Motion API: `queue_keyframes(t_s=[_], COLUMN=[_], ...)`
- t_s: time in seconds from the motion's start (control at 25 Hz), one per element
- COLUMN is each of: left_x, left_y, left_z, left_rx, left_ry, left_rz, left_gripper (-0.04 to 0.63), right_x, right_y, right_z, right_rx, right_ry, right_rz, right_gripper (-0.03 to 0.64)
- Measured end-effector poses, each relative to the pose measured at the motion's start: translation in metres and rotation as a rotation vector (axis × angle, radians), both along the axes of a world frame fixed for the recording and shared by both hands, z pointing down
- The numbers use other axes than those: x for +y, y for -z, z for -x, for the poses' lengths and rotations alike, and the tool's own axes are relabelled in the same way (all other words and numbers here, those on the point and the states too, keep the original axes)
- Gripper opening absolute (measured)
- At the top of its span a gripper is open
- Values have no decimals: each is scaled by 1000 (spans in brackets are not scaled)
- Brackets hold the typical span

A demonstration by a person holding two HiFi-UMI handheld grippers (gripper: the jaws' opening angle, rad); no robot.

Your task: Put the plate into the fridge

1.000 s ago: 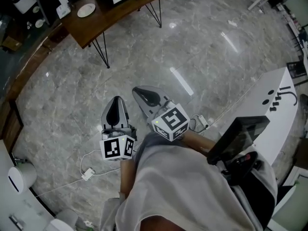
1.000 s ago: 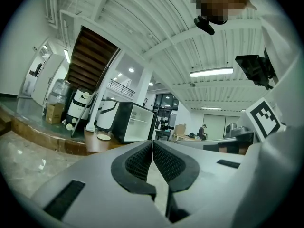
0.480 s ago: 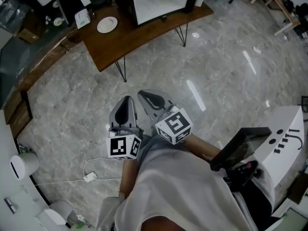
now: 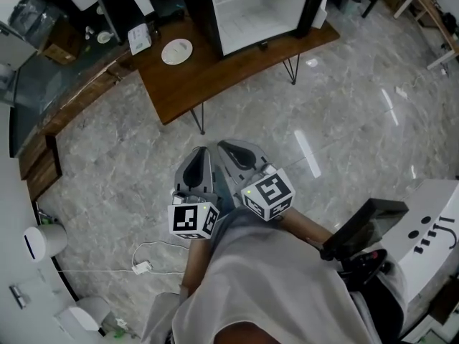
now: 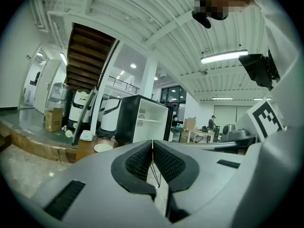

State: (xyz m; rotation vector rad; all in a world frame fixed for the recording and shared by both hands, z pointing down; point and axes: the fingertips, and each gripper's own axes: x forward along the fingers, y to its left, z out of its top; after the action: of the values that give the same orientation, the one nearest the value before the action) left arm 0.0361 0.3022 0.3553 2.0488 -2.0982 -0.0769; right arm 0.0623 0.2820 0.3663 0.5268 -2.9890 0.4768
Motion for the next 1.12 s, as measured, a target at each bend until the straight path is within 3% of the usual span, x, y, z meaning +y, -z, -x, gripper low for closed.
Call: queue_keyframes(t_s=[0.2,0.44,0.64,1.12], left_x=[-37,-82,-140,-302], left_y=[6,1,-14,-34], left_z=[27,112,172,383], left_rx=[-31,-9,15,-51], left_ry=[-17,33,1,-115], left_rz=[-1,11,27,109], left_gripper=[23,23,23,23], right_x=[-40,-88,-139,-293], right_y=[0,-5,-20,-50], right_z=[25,94,152,371], right_rx=[-15,-8,27,140], right_ry=[-20,-15,-35,-117], right_rz=[15,29,54,79], right_gripper=[18,18,18,18])
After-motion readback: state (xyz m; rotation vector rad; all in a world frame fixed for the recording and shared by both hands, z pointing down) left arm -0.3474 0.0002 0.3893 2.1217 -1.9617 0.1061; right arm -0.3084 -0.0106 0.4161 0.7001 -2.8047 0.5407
